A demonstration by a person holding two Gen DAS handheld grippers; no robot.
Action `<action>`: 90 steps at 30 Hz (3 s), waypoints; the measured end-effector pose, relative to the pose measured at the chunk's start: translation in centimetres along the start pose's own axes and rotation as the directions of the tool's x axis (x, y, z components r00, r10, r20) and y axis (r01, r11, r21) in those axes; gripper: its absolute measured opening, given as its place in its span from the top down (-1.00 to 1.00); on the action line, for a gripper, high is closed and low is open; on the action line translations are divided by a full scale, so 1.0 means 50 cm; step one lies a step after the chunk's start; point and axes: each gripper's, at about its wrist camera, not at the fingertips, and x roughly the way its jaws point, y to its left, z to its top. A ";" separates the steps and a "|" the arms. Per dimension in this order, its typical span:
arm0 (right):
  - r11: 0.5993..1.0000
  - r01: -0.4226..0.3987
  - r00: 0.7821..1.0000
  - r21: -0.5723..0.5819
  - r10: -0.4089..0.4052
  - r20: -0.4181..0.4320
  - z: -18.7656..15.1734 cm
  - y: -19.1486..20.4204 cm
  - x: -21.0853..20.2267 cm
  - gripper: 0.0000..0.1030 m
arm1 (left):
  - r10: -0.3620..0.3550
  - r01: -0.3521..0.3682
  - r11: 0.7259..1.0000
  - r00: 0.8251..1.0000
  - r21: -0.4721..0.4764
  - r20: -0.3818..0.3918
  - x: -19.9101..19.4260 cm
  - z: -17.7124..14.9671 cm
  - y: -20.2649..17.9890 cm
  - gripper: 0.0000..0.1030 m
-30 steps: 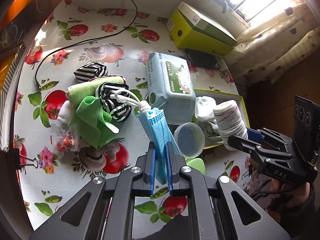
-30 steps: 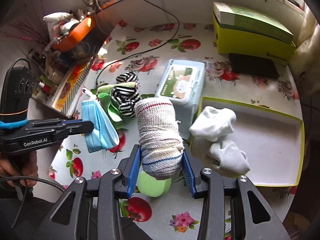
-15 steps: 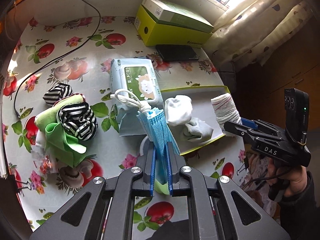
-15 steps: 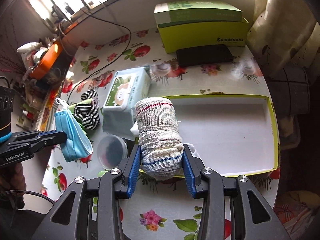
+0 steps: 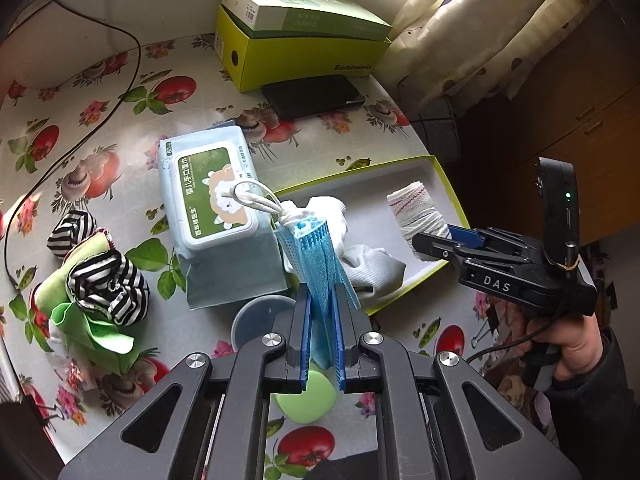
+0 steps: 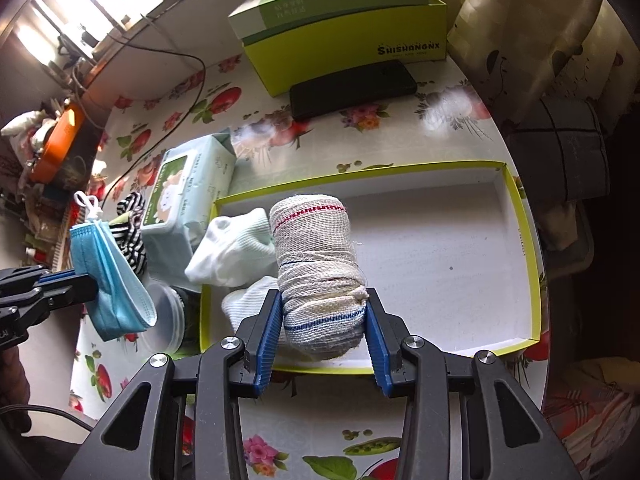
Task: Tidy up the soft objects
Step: 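Carry both items to the tray and open the right gripper over the bandage roll, then lower the blue face mask into the tray and open the left gripper, then withdraw both grippers from the tray back toward the pile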
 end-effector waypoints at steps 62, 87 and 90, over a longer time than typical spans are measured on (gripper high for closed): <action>0.997 -0.036 0.999 0.061 0.037 -0.011 0.043 -0.044 0.053 0.21 | -0.036 0.041 0.998 0.993 0.040 -0.109 0.146 0.114 -0.063 0.49; 0.997 -0.062 0.998 -0.047 0.062 0.005 -0.046 0.110 -0.063 -0.06 | 0.044 -0.044 0.998 0.999 -0.034 0.010 -0.005 -0.032 0.032 0.49; 0.996 -0.056 0.998 -0.067 0.057 0.002 -0.054 0.132 -0.071 -0.17 | 0.052 -0.051 0.998 0.998 -0.048 0.020 -0.019 -0.049 0.048 0.49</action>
